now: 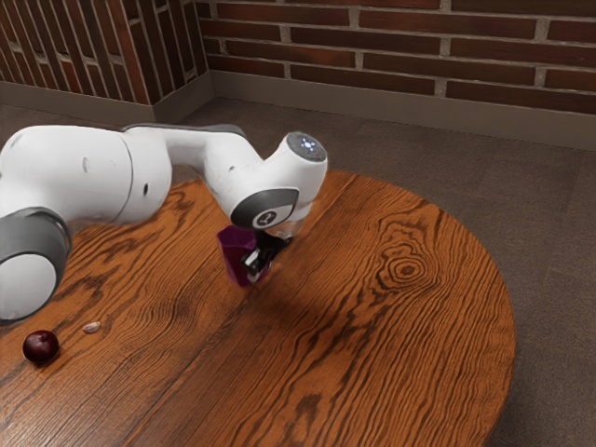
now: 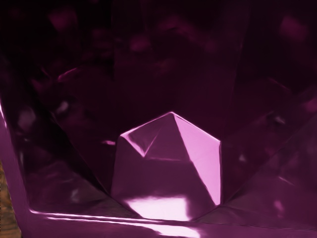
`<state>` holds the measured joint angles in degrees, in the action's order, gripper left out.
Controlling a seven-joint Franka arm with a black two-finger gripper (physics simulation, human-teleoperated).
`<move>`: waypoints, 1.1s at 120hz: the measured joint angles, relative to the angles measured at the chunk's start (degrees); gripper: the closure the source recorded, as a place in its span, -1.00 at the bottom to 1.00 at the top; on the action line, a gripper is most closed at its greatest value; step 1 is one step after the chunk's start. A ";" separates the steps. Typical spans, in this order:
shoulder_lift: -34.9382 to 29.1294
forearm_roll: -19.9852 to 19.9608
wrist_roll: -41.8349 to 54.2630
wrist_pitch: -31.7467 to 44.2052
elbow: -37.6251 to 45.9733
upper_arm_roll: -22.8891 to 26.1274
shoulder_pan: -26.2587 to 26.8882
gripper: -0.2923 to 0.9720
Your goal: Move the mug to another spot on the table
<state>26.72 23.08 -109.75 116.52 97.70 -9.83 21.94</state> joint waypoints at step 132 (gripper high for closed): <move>4.55 3.00 0.36 8.40 0.91 0.15 -1.40 0.14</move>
<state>31.27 26.07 -109.39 124.93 98.61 -9.68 20.54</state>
